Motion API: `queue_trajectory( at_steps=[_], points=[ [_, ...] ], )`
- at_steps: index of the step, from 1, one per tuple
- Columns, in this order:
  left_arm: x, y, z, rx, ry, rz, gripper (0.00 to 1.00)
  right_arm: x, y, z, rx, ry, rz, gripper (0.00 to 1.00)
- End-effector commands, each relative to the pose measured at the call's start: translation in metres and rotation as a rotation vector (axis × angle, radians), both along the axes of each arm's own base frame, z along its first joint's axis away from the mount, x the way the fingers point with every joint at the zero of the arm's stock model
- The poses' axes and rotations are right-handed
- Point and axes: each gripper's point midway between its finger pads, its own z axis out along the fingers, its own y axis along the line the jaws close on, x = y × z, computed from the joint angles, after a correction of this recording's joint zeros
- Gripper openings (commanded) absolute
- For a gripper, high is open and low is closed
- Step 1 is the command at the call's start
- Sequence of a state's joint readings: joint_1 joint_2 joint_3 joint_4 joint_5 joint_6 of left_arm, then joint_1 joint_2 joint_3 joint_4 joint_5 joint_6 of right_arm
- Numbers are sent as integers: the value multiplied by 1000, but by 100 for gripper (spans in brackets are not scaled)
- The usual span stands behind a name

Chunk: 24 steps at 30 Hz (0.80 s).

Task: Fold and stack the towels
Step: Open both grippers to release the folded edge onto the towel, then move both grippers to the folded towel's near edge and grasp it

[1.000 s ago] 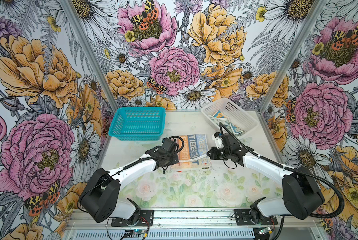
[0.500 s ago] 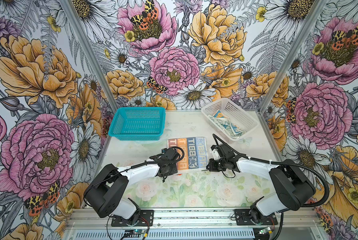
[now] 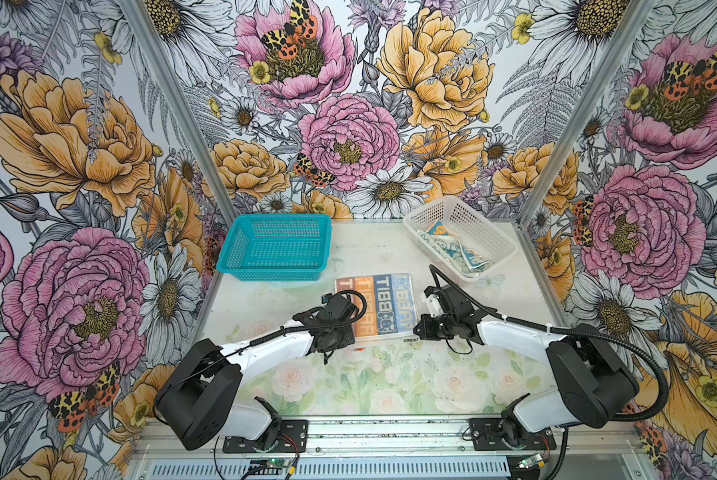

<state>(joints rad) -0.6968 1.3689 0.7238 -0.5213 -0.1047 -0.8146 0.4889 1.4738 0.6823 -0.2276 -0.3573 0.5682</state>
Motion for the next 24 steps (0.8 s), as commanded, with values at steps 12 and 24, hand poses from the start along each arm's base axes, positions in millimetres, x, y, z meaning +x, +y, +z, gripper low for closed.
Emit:
queue_trajectory(
  at_steps=[12,24],
  points=[
    [-3,-12,-22,38,70,-25,26,5,-15,-21,-94,26,-24,17],
    [59,-6,79,-240,-180,60,99,70,2,69,-13,-167,-30,99]
  ],
)
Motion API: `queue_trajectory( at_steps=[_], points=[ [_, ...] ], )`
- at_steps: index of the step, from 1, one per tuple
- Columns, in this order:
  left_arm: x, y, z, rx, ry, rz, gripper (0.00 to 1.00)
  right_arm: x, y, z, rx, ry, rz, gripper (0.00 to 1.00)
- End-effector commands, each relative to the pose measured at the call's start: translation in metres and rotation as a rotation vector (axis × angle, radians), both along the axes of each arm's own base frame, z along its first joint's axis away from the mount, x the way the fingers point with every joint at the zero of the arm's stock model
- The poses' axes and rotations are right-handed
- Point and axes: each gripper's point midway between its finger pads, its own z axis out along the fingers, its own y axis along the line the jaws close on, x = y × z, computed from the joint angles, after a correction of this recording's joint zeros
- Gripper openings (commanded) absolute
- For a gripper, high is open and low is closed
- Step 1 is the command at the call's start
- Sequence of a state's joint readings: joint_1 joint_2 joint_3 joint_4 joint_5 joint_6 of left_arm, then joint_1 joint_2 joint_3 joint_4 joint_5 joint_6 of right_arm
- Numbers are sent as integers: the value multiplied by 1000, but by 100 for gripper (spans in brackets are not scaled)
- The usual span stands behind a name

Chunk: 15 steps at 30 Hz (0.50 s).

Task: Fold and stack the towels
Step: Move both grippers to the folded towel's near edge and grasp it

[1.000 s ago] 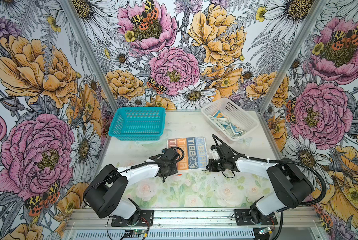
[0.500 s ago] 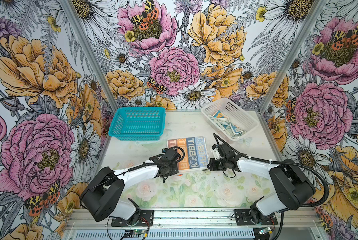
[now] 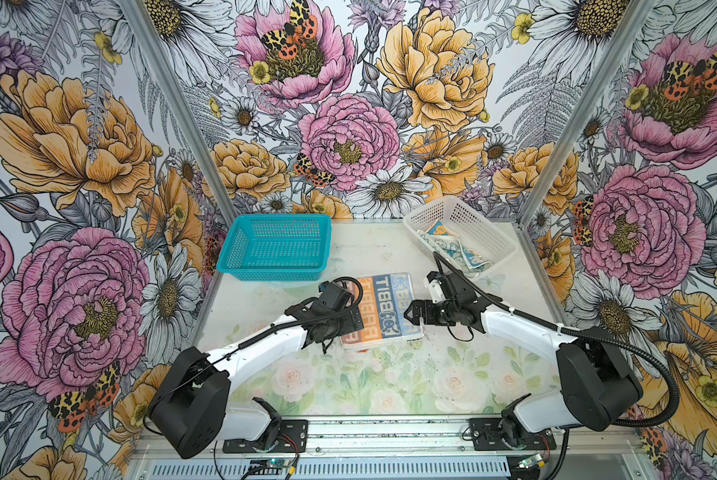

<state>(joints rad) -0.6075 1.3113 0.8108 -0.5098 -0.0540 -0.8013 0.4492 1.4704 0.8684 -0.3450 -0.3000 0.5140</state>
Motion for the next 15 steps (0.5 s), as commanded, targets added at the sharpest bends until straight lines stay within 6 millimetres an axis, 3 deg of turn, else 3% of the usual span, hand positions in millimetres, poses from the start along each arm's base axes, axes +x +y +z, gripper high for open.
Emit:
queue_trajectory(
  at_steps=[1,5,9,15],
  points=[
    [32,-6,35,-159,-99,18,99,32,11,22,25,-57,4,99],
    [54,-17,39,-195,-123,31,99,57,36,18,114,-24,20,99],
    [60,-24,11,-208,-69,42,99,62,48,-4,166,23,20,99],
    [54,-43,-26,-178,7,-6,99,53,45,-28,160,63,17,99]
  ],
)
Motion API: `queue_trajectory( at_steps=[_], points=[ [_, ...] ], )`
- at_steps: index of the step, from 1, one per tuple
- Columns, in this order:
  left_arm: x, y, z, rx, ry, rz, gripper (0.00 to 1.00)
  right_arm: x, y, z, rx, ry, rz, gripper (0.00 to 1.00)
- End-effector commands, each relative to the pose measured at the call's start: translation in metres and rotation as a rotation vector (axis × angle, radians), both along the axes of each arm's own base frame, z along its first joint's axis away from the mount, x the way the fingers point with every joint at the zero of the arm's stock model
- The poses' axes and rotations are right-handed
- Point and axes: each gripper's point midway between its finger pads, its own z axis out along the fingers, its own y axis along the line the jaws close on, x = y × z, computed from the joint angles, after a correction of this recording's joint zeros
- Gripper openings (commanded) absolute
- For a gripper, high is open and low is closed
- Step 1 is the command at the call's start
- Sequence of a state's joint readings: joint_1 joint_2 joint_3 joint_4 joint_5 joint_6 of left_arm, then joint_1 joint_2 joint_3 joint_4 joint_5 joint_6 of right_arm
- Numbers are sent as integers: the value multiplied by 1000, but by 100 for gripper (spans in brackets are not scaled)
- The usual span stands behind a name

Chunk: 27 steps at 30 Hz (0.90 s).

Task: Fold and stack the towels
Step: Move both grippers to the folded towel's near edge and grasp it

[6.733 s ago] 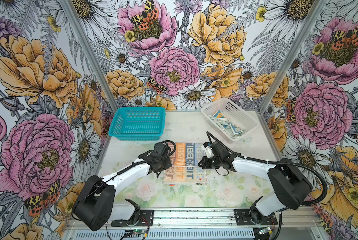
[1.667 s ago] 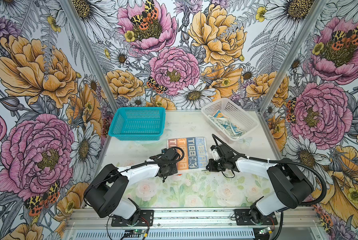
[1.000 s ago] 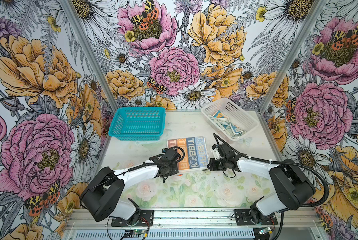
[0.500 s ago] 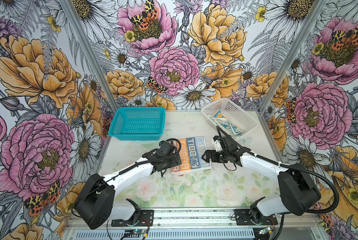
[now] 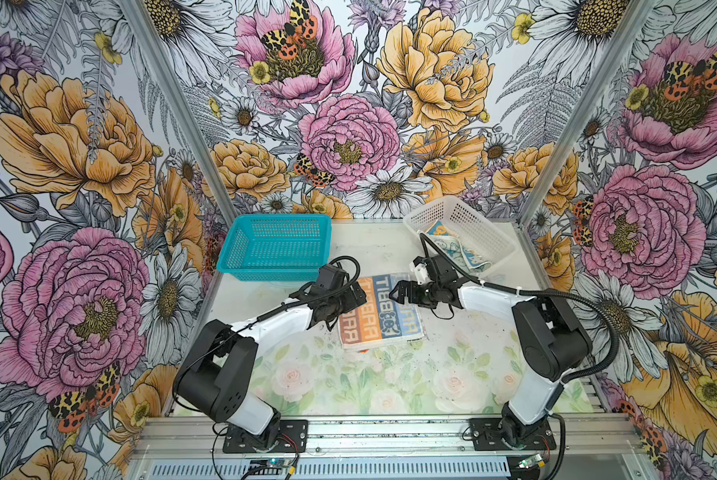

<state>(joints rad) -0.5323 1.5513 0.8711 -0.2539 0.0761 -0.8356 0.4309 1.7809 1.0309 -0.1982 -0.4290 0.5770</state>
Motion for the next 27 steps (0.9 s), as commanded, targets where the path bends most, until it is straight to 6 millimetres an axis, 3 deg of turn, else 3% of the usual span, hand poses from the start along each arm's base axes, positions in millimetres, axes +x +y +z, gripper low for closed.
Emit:
queue_trajectory(
  at_steps=[1,5,10,14,17,20,23,27],
  points=[
    [-3,-17,-10,-32,9,-36,99,-1,6,2,46,-12,7,99],
    [-12,-28,-27,-24,47,-61,99,-13,-2,-10,26,10,5,99],
    [-35,-26,-44,-1,91,-58,99,-35,-14,-23,-4,39,4,99],
    [-52,-28,-45,3,97,-65,99,-54,-24,-27,-18,50,-1,99],
    [-61,-32,-34,6,93,-82,99,-59,-26,-12,-17,22,17,99],
    [-54,-29,-6,4,35,-83,99,-47,-34,20,-77,-74,17,99],
    [-30,-10,24,27,-33,-56,99,-20,-47,42,-170,-176,-11,99],
    [1,9,49,32,-86,-31,99,19,-52,39,-221,-180,-21,99]
  ],
)
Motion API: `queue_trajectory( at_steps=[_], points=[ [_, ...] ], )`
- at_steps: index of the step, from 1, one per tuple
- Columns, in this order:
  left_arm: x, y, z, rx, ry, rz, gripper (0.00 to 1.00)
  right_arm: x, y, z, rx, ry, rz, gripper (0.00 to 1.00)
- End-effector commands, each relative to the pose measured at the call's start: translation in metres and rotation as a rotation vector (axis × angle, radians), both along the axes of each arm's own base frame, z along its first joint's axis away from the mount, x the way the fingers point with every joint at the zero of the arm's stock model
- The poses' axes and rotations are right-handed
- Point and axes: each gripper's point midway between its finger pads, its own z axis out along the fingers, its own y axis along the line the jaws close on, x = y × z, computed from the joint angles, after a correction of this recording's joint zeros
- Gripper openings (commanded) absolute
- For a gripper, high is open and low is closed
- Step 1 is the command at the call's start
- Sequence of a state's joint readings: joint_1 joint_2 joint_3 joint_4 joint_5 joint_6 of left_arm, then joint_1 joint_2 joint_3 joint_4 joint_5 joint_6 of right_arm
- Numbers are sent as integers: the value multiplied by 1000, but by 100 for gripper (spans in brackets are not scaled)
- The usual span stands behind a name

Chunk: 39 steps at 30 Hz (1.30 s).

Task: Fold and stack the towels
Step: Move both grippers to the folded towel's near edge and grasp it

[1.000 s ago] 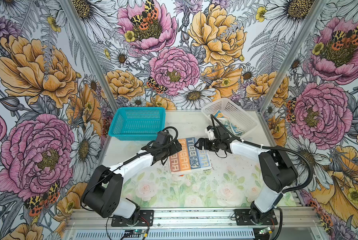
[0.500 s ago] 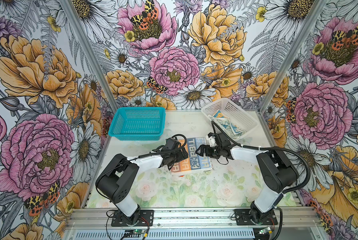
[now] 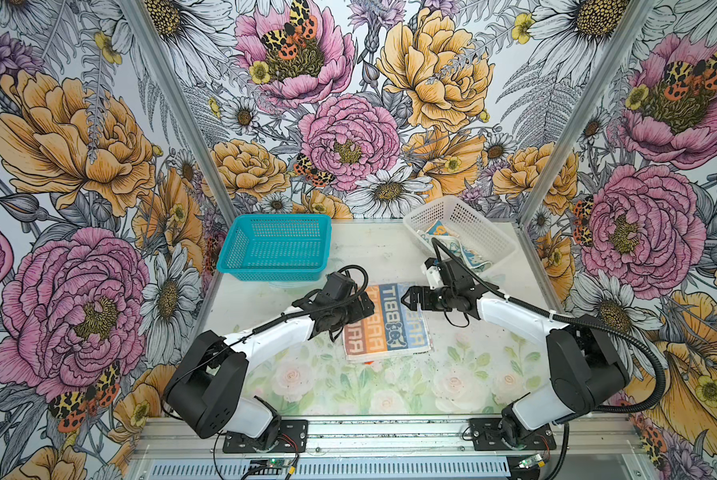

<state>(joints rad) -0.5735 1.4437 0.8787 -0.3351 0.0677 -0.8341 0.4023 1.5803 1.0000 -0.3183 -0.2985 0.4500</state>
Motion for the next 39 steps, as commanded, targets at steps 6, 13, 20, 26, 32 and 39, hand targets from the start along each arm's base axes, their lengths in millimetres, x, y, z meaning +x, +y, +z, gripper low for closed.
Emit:
queue_trajectory(
  at_steps=[6,13,20,26,32,39],
  points=[
    [40,10,16,71,-46,-36,99,66,-15,-24,-174,-13,-20,82],
    [42,2,-12,109,12,-80,99,77,-16,-53,-215,35,16,56],
    [43,-2,-26,129,37,-99,99,82,-17,-71,-229,58,31,51],
    [44,-2,-33,148,51,-107,99,88,-14,-80,-226,71,38,48],
    [47,3,-40,203,64,-114,99,88,-13,-89,-226,88,45,40],
    [57,14,-50,305,80,-118,99,88,-12,-89,-218,90,49,19]
  ],
)
